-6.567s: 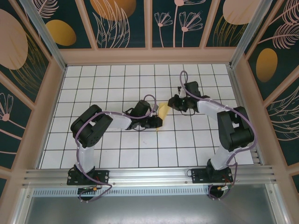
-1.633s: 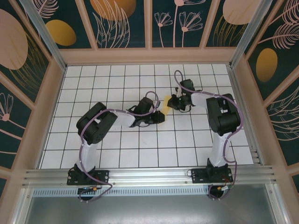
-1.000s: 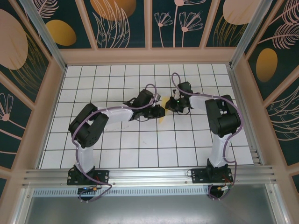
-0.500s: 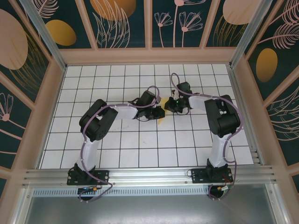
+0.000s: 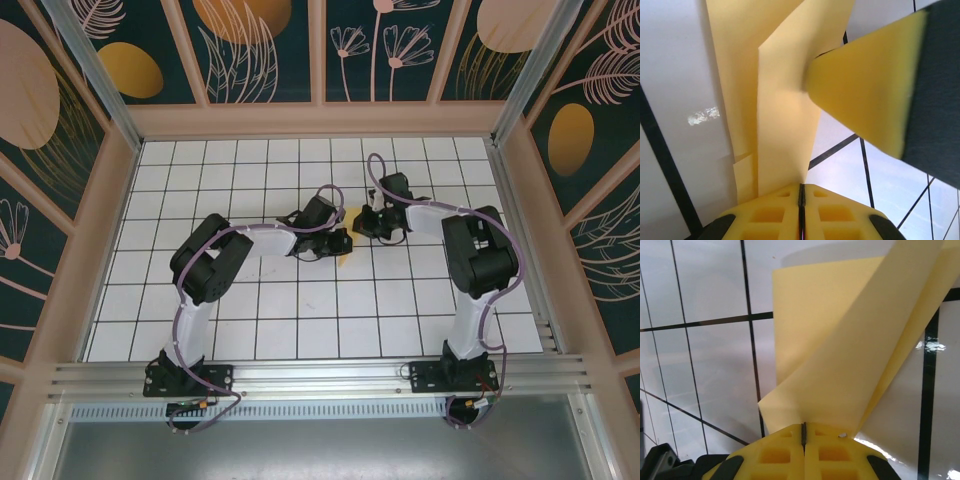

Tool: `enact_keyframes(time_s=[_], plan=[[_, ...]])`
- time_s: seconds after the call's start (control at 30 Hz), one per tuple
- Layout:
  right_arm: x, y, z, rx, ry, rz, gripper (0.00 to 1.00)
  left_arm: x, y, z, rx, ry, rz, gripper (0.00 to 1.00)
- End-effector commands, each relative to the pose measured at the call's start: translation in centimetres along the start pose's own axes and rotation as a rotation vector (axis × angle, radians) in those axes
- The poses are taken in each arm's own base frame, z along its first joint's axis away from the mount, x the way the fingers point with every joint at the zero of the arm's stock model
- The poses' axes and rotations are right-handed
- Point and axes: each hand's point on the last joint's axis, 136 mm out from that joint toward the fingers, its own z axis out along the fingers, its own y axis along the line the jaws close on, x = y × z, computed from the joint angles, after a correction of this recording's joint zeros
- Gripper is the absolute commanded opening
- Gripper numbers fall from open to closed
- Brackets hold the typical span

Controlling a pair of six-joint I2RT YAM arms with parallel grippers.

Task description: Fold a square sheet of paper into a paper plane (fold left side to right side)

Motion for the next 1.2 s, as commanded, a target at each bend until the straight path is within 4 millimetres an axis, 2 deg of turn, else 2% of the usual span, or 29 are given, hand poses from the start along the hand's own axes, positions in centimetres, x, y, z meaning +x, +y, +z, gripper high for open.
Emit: enact_keyframes(time_s=[0.0,0.1,0.27,0.6,0.83,1.17], plan=[[-0.1,0.8,-0.6,-0.016,0.001,0.0,0.03,4.0,4.9,0.9,-0.174,0.105,-0.039,0.11],[0.3,0.7,0.0,-0.017,0.015,0.003,0.03,4.0,4.9,0.9,-0.176,0.107,-0.039,0.11],[0.5,-1.1,1.1,0.056,0.025,0.003,0.03,4.3,5.2,0.9,-0.19,0.113,-0.043,0.1],[-0.9,-3.3,0.9,0.137,-0.011,-0.021,0.02,5.0,5.9,1.0,-0.194,0.12,-0.069,0.09],[-2.5,-3.3,0.4,0.12,-0.04,-0.022,0.03,5.4,6.2,1.2,-0.19,0.127,-0.078,0.08],[-4.0,-4.3,1.1,0.142,-0.049,-0.017,0.03,5.6,6.1,1.2,-0.184,0.129,-0.079,0.08]])
